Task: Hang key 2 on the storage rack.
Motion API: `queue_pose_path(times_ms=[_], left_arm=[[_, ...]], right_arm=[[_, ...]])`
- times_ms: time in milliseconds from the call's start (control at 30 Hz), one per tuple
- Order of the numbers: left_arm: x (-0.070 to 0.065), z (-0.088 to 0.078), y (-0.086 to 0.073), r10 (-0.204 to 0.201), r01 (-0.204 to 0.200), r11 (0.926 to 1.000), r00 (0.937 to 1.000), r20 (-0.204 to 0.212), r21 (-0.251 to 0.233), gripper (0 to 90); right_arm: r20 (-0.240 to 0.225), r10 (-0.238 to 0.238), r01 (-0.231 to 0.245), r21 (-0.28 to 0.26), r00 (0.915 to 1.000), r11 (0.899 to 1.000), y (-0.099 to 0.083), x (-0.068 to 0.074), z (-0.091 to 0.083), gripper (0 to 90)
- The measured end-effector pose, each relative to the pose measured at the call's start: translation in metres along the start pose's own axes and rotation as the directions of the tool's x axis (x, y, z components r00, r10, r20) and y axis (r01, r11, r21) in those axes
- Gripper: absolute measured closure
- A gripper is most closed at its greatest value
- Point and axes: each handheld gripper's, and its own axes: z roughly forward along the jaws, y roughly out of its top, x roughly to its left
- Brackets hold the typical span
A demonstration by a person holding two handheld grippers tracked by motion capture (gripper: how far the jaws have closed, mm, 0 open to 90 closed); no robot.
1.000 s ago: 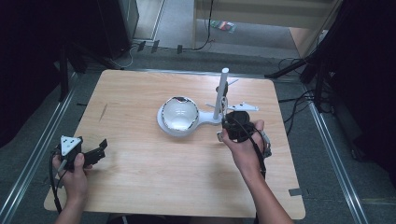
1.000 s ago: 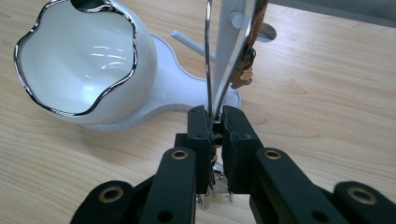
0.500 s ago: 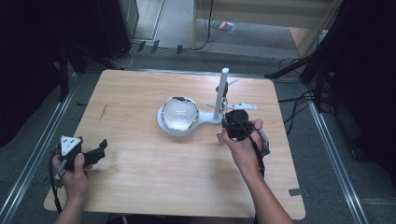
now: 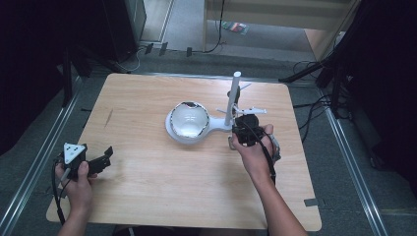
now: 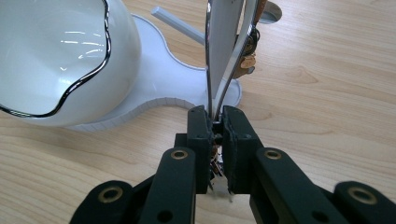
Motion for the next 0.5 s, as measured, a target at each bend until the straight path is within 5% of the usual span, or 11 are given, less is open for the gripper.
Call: queue_pose_path(times_ms=[267, 500], left_arm=[[-0.0002, 0.0003, 0.0, -0.003, 0.003, 1.0, 1.0, -0.001, -0.001, 8.1], [0.0001, -0.0001, 0.0, -0.004, 0.004, 1.0, 1.0, 0.001, -0.001, 8.1]], right_arm=[[-0.018, 0.003, -0.003, 0.009, 0.9998, 1.0, 0.0011, -0.0023, 0.0094, 82.1], [-0.029, 0.001, -0.002, -0.019, 0.9996, 1.0, 0.0006, -0.002, 0.0095, 71.6]])
